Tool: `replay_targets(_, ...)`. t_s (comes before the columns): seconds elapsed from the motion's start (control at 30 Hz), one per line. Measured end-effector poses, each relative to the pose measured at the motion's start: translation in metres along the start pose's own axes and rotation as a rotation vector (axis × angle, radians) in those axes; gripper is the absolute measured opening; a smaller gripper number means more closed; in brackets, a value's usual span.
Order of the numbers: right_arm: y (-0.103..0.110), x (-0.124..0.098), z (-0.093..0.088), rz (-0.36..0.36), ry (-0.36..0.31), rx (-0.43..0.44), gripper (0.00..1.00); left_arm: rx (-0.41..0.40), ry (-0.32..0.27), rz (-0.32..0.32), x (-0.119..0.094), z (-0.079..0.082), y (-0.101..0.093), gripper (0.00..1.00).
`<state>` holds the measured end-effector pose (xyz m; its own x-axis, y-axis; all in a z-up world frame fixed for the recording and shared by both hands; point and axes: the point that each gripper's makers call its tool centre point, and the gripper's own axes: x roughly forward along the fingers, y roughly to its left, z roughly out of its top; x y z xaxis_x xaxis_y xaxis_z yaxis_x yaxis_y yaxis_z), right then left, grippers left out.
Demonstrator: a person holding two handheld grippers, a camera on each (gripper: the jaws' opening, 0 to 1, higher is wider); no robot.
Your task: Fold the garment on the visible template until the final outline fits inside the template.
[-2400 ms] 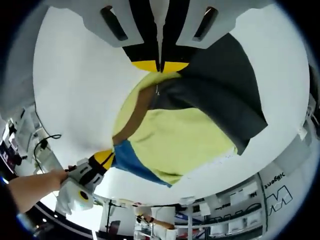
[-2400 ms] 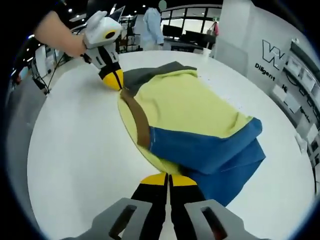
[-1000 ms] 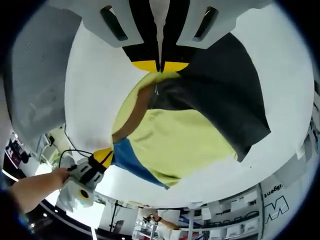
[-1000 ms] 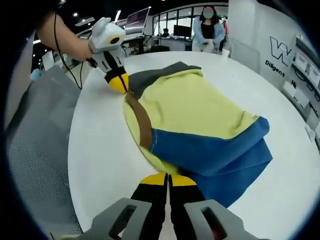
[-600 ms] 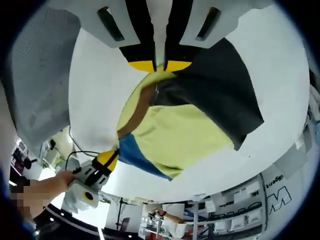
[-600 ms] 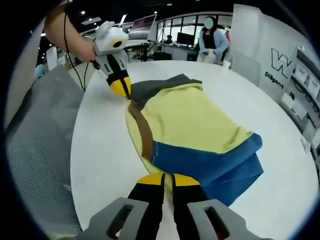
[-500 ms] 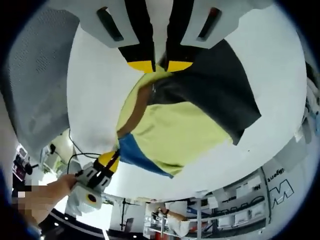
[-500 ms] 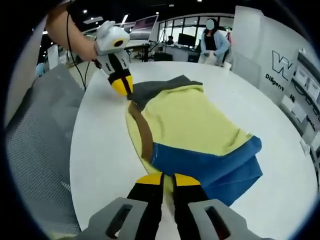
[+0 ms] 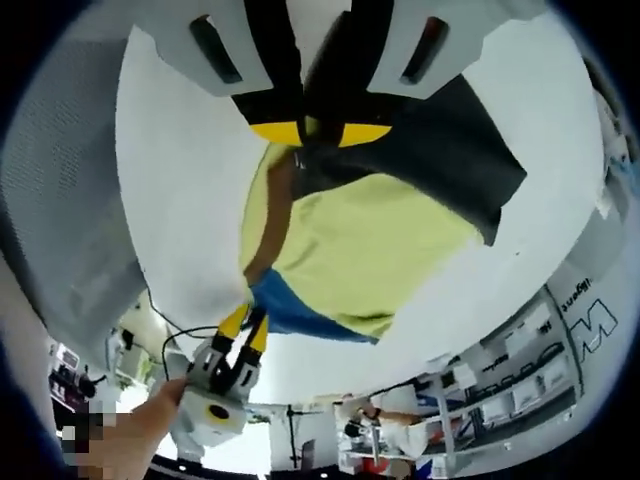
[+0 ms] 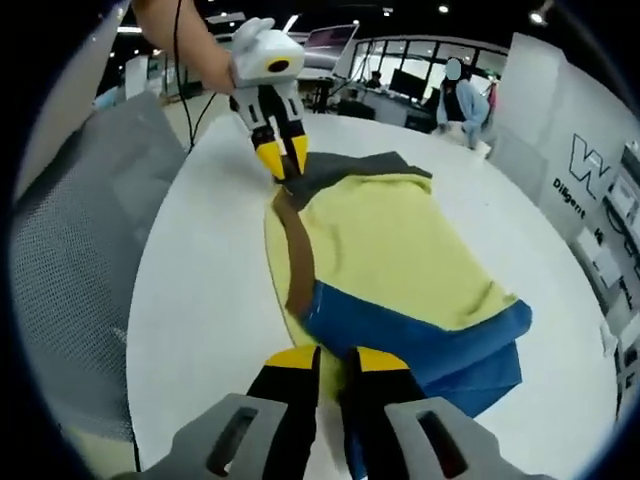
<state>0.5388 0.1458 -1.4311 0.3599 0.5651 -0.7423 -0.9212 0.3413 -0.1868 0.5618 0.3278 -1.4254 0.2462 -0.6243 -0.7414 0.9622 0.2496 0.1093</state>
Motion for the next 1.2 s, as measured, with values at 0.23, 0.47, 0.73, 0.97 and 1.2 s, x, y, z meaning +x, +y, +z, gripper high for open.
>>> replay_targets(0.23,-0.001,0.004,-0.001,0.024,0.014,-0.066,0.08,0.216,0.040,-0.031,0.007,-0.001,0.002,0.13)
replay_targets(0.47,-0.004,0.006,-0.001,0.033,0.015,-0.090,0.11,0.360,0.059,-0.084,0.012,-0.002,-0.007,0.14)
replay_targets(0.73,-0.001,0.008,-0.003,0.050,0.021,-0.122,0.12,0.505,0.060,-0.115,0.018,0.001,-0.019,0.14)
replay_targets(0.97,0.000,0.011,0.000,0.056,0.021,-0.148,0.08,0.510,0.067,-0.123,0.021,0.001,-0.015,0.07)
replay_targets(1.2,0.000,0.011,0.000,0.057,0.030,-0.174,0.00,0.464,0.063,-0.112,0.020,0.003,-0.010,0.02)
